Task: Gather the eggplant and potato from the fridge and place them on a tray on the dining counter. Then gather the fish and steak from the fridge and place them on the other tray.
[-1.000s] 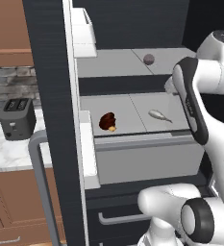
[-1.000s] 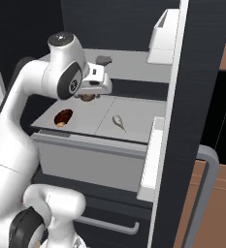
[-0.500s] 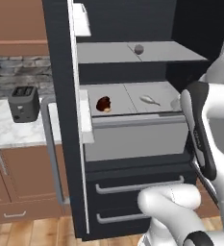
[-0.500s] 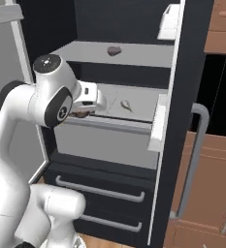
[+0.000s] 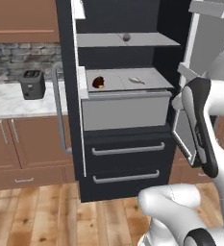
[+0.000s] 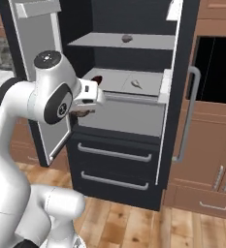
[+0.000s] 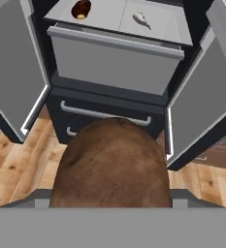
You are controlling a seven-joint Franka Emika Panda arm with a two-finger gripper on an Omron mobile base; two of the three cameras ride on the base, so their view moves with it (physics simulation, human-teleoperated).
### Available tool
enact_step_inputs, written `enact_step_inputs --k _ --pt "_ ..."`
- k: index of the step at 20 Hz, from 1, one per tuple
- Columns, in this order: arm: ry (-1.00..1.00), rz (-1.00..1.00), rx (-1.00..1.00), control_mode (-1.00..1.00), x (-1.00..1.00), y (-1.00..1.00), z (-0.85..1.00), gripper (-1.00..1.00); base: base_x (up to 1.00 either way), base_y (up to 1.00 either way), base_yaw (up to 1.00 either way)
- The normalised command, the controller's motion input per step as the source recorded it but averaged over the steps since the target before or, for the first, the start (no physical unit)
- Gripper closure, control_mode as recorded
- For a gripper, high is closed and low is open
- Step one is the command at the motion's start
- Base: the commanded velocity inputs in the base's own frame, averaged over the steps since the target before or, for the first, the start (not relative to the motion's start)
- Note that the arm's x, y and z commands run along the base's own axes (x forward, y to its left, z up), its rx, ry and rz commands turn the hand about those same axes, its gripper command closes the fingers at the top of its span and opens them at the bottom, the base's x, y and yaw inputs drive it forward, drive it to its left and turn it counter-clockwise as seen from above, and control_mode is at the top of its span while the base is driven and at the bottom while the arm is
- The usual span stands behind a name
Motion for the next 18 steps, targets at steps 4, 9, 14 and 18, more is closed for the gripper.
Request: enact_step_inputs --k 4,9,14,18 --pt "0.0 0.0 0.0 1.0 0.0 0.0 0.0 1.0 -1.0 0.0 0.03" --pt "0.0 0.0 0.0 1.0 0.0 0.0 0.0 1.0 -1.0 0.0 0.06" --pt "0.0 0.0 0.0 1.0 0.0 0.0 0.0 1.0 -1.0 0.0 0.08" --pt "0.0 0.0 0.0 1.0 0.0 0.0 0.0 1.0 -1.0 0.01 0.09"
